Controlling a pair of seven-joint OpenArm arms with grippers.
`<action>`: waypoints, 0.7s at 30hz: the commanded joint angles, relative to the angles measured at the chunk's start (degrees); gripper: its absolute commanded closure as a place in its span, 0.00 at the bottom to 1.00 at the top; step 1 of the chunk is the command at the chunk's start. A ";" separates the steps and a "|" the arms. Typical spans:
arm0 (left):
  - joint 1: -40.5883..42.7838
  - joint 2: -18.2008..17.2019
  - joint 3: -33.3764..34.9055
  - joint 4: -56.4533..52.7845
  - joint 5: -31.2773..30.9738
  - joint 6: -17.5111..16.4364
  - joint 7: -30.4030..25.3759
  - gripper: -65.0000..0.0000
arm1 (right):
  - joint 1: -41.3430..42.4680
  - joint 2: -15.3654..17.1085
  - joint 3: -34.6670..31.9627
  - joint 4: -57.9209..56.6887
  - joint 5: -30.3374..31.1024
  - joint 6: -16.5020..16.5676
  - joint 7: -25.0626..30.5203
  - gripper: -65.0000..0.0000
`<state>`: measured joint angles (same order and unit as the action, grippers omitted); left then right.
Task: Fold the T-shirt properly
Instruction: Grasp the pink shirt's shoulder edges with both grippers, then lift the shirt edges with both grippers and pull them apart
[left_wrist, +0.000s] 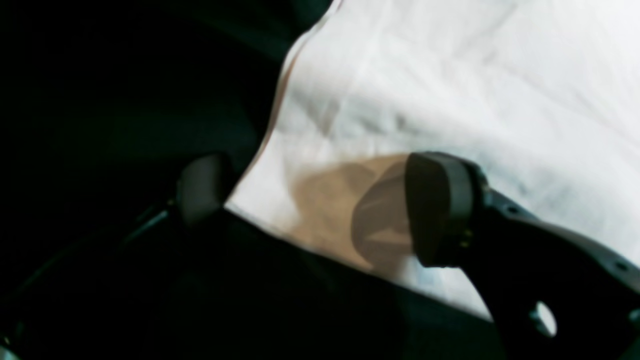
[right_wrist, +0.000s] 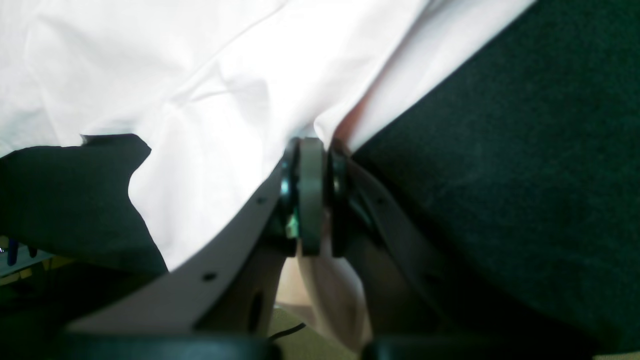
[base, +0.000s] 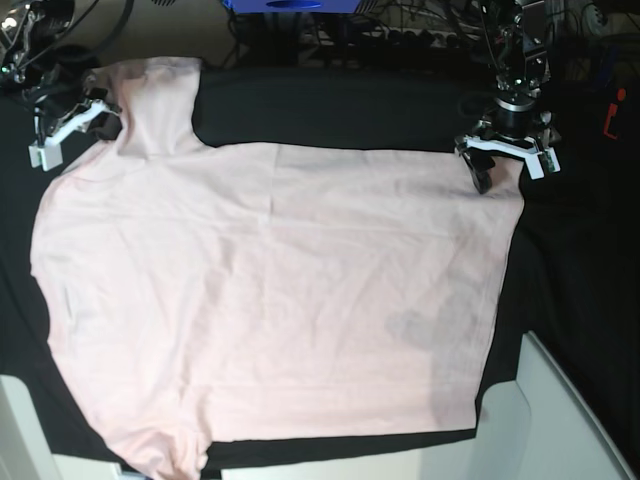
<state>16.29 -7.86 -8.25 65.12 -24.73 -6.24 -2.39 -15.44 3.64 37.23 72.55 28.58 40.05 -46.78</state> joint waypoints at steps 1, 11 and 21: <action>0.19 0.17 -0.06 0.24 -0.37 -0.49 0.77 0.18 | -0.07 0.54 0.00 0.28 -0.49 -0.05 -0.38 1.00; -0.69 0.25 0.03 -0.29 -0.72 -0.49 1.03 0.64 | -0.07 0.54 0.00 0.28 -0.49 -0.05 -0.38 1.00; 2.56 0.25 -0.58 3.84 -0.81 -0.49 1.03 1.00 | -0.16 0.54 0.26 0.63 -0.49 -0.05 -0.38 1.00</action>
<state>18.63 -7.20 -8.58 68.07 -25.43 -6.37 -0.16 -15.49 3.64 37.26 72.58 28.58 40.07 -46.68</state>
